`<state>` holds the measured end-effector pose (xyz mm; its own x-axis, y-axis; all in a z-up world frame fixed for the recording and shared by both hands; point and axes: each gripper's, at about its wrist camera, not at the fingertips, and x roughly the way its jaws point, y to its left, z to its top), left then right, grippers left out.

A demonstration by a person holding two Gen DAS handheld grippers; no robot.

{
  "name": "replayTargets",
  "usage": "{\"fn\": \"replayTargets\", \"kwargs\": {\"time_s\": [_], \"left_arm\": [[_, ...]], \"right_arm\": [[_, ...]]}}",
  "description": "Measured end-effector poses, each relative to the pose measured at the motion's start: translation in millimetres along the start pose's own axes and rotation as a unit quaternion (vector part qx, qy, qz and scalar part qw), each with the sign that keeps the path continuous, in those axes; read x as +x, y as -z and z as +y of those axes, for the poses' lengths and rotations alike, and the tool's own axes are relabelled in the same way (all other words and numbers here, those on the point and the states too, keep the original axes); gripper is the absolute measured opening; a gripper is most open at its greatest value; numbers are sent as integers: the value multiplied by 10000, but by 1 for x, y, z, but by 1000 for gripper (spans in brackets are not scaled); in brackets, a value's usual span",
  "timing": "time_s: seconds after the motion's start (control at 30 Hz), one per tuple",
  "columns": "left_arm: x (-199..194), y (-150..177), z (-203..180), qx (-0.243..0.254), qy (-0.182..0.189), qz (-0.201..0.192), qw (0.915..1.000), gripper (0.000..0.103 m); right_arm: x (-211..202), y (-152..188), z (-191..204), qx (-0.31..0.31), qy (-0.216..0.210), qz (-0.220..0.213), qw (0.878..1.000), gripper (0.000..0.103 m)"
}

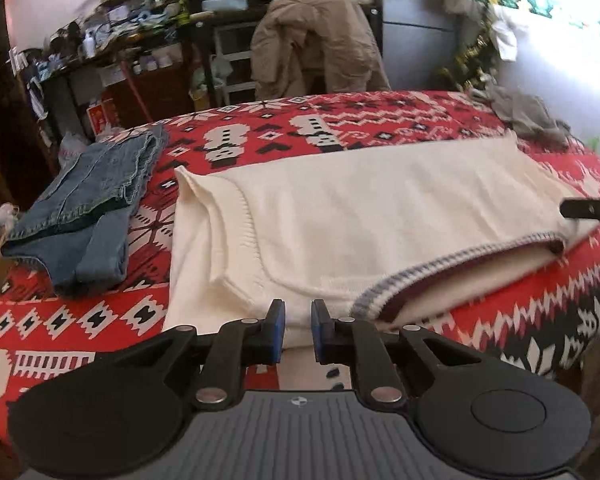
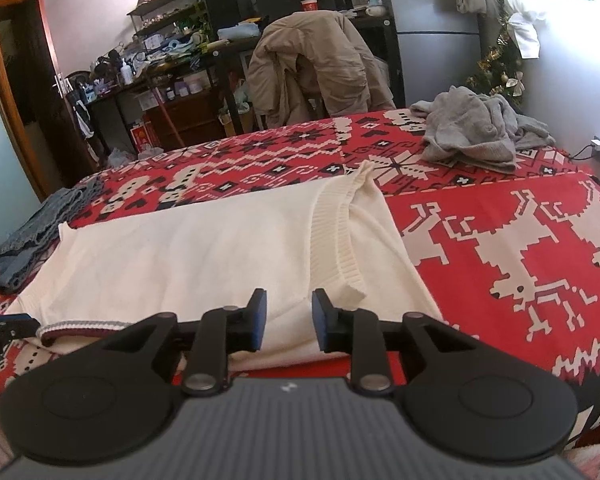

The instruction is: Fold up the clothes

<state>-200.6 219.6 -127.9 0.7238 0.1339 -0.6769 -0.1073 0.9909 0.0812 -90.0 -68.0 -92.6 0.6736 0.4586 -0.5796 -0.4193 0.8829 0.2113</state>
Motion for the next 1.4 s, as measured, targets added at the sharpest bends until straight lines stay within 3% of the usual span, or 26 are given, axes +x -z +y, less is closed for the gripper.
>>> {"fn": "replayTargets", "kwargs": {"time_s": [0.33, 0.6, 0.7, 0.73, 0.8, 0.97, 1.17, 1.4], "left_arm": [[-11, -5, 0, -278, 193, -297, 9990, 14], [-2, 0, -8, 19, 191, 19, 9998, 14], [-9, 2, -7, 5, 202, -12, 9998, 14], [-12, 2, -7, -3, 205, -60, 9998, 14], [-22, -1, -9, -86, 286, -359, 9989, 14], [-11, -14, -19, -375, 515, -450, 9970, 14], [9, -17, -50, 43, 777, -238, 9967, 14], [7, -4, -55, 410, 786, -148, 9960, 16]], "right_arm": [[-4, 0, -2, 20, 32, 2, 10000, 31], [-1, 1, 4, -130, 23, 40, 9999, 33], [-2, 2, 8, -268, -118, 48, 9996, 32], [-4, 3, 12, -350, -224, 48, 9991, 28], [-6, 5, 21, -537, -433, 26, 9976, 22], [-7, 10, 51, -990, -669, -67, 9928, 22], [13, 16, 73, -1160, -816, 144, 9898, 23], [12, 29, 82, -1614, -864, 265, 9827, 23]]}}
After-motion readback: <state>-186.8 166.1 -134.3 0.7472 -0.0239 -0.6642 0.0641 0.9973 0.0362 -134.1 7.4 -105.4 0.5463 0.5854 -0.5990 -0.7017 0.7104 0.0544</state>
